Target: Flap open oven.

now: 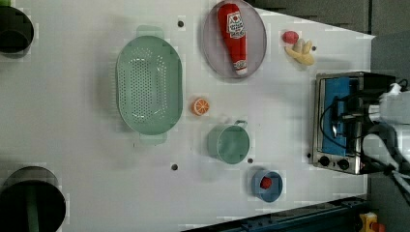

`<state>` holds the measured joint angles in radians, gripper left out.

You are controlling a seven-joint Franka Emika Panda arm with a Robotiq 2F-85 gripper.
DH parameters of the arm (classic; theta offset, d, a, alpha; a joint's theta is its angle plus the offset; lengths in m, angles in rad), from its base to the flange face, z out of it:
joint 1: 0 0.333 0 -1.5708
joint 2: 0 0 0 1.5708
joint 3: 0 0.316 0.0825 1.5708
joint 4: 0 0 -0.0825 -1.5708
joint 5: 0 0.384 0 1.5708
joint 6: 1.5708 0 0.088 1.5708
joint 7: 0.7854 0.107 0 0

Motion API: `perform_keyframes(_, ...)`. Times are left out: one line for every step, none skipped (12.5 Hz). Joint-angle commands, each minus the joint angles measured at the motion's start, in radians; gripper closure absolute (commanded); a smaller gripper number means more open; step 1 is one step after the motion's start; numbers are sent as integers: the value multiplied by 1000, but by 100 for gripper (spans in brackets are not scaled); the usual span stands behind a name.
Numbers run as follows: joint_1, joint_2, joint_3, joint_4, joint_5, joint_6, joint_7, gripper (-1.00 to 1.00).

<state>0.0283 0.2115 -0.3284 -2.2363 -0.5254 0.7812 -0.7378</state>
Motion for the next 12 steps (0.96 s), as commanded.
perform_keyframes(60, 57, 60, -15, -59, 7, 251, 65)
perform_keyframes(71, 78, 70, -14, -82, 7, 293, 65)
perform_keyframes(84, 99, 79, -12, -104, 7, 334, 65)
perform_keyframes(97, 122, 84, -8, -133, 7, 385, 65)
perform_keyframes(113, 146, 86, -4, -171, 5, 443, 65)
perform_keyframes(129, 172, 86, 0, -212, 5, 510, 65)
perform_keyframes(148, 198, 87, 3, -260, 5, 557, 65)
perform_keyframes(167, 224, 87, 8, -301, 4, 608, 65)
perform_keyframes(184, 247, 87, 15, -335, -6, 666, 65)
perform_keyframes(200, 270, 87, 23, -363, -24, 738, 65)
perform_keyframes(216, 295, 87, 31, -389, -39, 802, 65)
perform_keyframes(232, 322, 87, 41, -420, -50, 850, 65)
